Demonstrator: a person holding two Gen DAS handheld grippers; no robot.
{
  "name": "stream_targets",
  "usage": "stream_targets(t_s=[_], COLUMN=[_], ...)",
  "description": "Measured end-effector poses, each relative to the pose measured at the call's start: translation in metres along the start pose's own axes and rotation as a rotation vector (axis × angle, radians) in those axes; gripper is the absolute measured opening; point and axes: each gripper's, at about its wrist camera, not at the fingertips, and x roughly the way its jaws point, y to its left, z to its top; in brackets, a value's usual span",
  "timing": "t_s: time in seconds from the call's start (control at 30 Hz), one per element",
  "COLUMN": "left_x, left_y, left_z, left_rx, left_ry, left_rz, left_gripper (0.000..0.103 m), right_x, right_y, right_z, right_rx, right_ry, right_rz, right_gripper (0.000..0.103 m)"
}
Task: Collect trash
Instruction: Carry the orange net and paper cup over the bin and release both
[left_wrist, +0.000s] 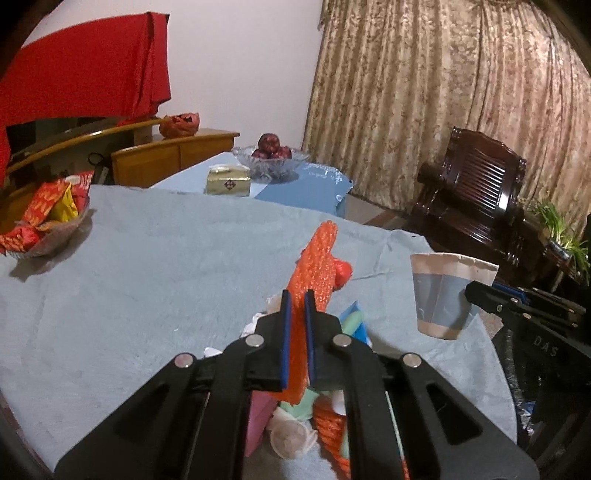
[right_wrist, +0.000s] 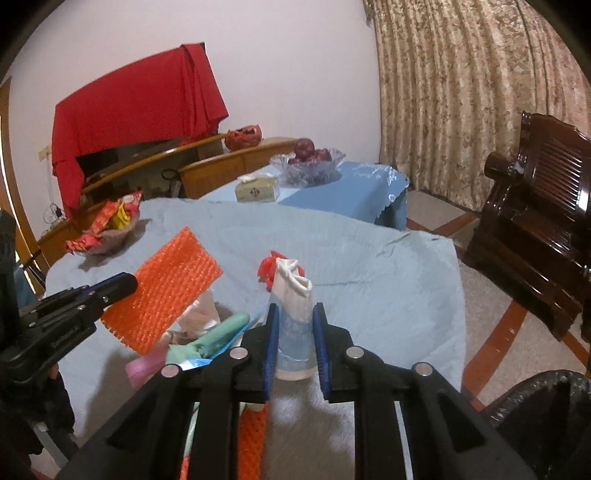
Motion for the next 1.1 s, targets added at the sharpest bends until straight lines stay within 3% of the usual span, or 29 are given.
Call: stream_targets(t_s=[0.33,0.7,1.1], left_x=[-0.019,-0.033,-0.033], left_y=[-0.040,-0.102,-0.200], left_z=[0.003,0.003,-0.025], left_rx=[0.016,0.072,0.153], left_ry=[0.010,0.004,0.055], left_rz=[-0.076,-0.180,-0.353], left_gripper=[0.006,0.006,0.006], right_x=[-0.044,-0.103,-0.176], right_y=[-0.011,-0.054,-0.121], right_z=[0.002,-0.019,-0.060], right_rx=[0.015,0.053,0.127], right_ry=[-0.060,-0.088,-0.075], right_rz=[-0.016,-0.099,-0.299], right_gripper=[0.016,0.016,0.016])
